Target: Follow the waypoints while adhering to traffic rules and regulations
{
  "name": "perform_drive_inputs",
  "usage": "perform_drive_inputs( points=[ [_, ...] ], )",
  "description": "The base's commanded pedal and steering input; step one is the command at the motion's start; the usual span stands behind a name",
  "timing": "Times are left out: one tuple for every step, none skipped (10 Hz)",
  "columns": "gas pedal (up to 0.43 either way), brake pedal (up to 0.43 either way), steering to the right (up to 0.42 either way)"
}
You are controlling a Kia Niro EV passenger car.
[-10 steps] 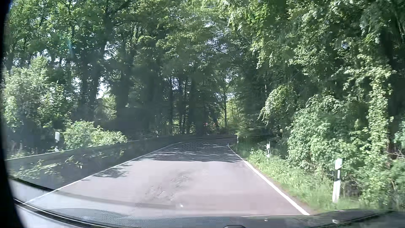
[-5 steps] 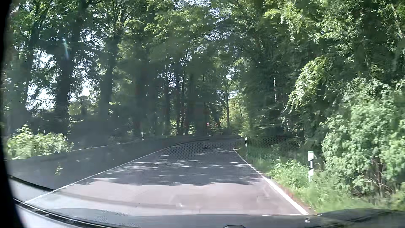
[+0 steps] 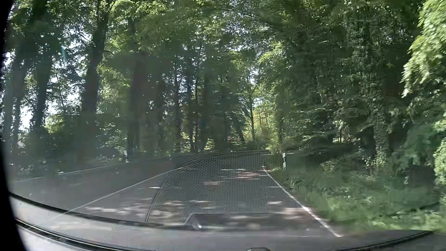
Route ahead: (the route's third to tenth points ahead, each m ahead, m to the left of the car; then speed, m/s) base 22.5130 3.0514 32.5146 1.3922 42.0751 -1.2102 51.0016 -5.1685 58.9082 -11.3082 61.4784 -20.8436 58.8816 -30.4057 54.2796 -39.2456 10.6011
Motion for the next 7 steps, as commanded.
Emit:
perform_drive_inputs(
  points=[
    [0.240, 0.000, -0.003],
    [0.240, 0.000, -0.001],
    [0.240, 0.000, -0.001],
    [0.220, 0.000, -0.001],
    [0.220, 0.000, -0.001],
    [0.209, 0.000, -0.001],
    [0.209, 0.000, -0.001]
  ],
)
